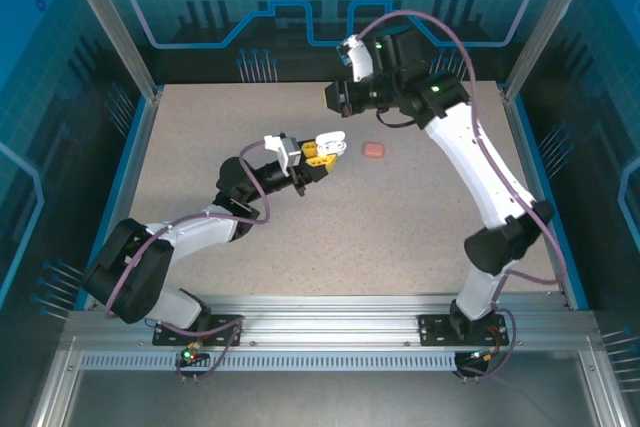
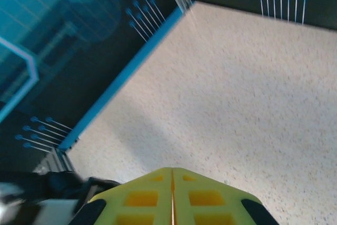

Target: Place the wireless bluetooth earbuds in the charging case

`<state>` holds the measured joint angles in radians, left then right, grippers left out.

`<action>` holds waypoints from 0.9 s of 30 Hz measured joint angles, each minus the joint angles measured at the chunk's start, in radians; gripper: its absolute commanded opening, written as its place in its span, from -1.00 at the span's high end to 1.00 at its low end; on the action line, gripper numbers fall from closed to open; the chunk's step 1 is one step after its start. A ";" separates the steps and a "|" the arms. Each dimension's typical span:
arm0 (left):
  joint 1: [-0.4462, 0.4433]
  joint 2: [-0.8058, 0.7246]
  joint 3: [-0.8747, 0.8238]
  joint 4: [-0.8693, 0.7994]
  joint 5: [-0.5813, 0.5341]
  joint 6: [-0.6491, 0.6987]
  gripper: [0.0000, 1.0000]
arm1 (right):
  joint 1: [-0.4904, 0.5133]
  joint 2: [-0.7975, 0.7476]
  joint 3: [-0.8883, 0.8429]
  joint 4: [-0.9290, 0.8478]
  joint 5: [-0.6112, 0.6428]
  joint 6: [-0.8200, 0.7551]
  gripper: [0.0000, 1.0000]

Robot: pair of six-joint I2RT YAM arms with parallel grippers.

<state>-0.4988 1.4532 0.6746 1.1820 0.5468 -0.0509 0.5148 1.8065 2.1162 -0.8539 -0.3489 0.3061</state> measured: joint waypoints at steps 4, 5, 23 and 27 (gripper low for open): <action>-0.004 0.001 0.008 -0.004 0.000 0.000 1.00 | 0.002 0.081 0.006 -0.062 -0.003 -0.013 0.90; -0.004 0.001 0.009 -0.007 0.000 0.000 1.00 | 0.003 0.085 0.006 -0.076 -0.003 -0.016 0.90; -0.007 0.006 0.010 -0.065 -0.040 0.000 1.00 | 0.055 -0.216 -0.275 -0.055 -0.011 -0.034 0.89; -0.007 0.013 0.010 -0.071 -0.048 0.000 1.00 | 0.053 -0.216 -0.280 -0.050 -0.011 -0.025 0.90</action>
<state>-0.5060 1.4666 0.6846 1.1114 0.4992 -0.0505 0.5678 1.5909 1.8362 -0.9035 -0.3599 0.2810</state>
